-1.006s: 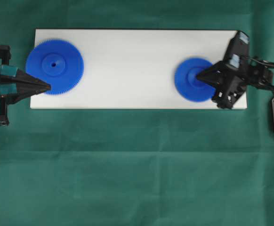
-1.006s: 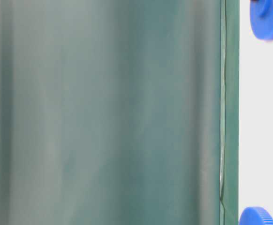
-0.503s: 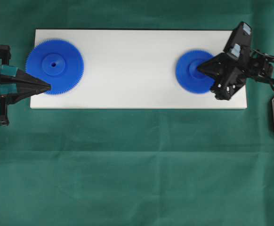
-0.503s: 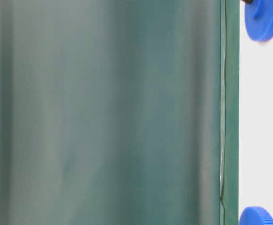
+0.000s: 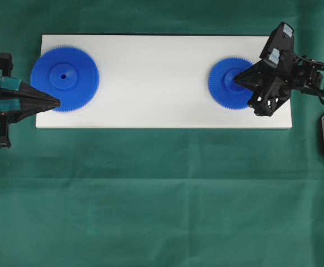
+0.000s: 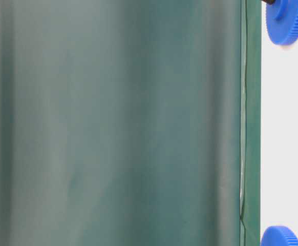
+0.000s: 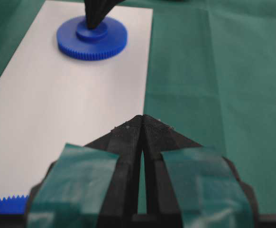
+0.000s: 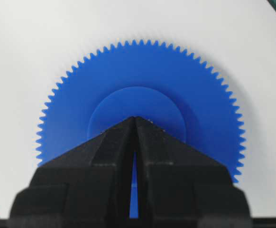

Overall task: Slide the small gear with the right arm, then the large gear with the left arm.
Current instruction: 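Move the left gripper over the large blue gear and lower its tip into the hub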

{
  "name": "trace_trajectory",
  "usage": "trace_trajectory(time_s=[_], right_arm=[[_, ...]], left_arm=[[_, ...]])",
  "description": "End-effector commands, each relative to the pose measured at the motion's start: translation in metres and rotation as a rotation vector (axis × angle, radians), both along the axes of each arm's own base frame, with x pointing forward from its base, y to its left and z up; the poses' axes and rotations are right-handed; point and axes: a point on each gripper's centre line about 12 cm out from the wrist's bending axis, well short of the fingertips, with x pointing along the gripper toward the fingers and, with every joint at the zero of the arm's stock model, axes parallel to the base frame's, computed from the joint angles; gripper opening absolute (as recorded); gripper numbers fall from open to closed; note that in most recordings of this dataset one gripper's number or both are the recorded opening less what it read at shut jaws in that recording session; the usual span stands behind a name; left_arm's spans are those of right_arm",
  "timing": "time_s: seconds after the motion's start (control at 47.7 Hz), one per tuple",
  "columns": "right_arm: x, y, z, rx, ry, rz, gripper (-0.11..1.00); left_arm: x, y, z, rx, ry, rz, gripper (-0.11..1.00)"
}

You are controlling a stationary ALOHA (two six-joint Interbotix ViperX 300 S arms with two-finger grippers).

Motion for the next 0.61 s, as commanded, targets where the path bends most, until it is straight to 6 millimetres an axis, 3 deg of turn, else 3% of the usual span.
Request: trace_trajectory(time_s=[0.0, 0.356, 0.587], right_arm=[[0.003, -0.002, 0.01, -0.022, -0.027, 0.009, 0.51], [0.009, -0.004, 0.051, -0.105, -0.128, 0.039, 0.51], [0.003, -0.002, 0.071, -0.139, -0.197, 0.035, 0.51]], left_arm=[[0.003, 0.0, 0.006, -0.002, -0.015, 0.001, 0.0], [0.003, 0.001, 0.006, -0.002, -0.014, 0.002, 0.0], [0.0, 0.006, -0.007, -0.016, 0.071, 0.029, 0.0]])
